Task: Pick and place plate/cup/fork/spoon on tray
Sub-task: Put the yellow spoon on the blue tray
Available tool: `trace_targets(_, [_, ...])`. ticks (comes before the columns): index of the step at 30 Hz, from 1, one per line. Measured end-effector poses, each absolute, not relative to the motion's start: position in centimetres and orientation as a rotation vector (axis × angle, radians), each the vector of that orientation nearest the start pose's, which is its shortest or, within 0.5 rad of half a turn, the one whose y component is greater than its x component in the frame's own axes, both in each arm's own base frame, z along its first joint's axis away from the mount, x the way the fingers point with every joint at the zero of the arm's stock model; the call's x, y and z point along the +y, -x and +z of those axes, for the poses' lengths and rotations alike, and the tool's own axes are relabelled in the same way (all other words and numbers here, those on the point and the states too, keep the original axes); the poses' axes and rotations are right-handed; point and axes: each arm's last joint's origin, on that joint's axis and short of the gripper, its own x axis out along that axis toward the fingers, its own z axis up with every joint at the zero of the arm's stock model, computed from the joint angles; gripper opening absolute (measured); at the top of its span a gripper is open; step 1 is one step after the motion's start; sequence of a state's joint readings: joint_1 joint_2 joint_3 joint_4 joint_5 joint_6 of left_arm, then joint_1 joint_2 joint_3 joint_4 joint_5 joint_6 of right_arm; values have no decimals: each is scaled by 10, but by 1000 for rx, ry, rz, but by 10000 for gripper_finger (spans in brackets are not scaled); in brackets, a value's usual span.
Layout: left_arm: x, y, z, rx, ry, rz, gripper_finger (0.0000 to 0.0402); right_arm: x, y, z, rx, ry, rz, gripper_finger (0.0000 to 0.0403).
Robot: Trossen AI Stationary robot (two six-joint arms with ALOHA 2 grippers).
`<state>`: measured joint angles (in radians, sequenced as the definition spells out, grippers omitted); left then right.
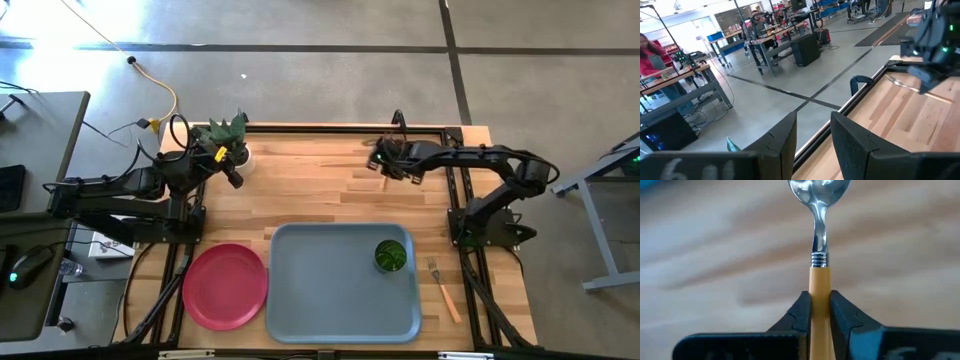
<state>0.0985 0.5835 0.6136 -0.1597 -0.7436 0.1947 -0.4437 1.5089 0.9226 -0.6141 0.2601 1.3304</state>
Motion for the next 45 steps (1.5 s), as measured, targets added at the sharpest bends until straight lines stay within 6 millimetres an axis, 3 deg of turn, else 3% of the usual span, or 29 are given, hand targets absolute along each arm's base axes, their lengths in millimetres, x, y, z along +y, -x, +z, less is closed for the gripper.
trace_targets(12, [32,-128,305,208,-225,827,110,-138,-308,259,464,-996,-1173,20])
trace_targets(18, [32,-128,305,208,-225,827,110,-145,-339,265,578,-940,-1156,20])
trace_targets(29, [32,-128,305,206,-218,828,110,-138,-383,208,846,-960,-1114,20])
trace_targets(38, [32,-128,305,206,-217,828,110,-127,-395,162,976,-980,-1139,20])
trace_targets(45, [32,-129,305,206,-217,828,110,-126,-397,145,1016,-992,-1167,20])
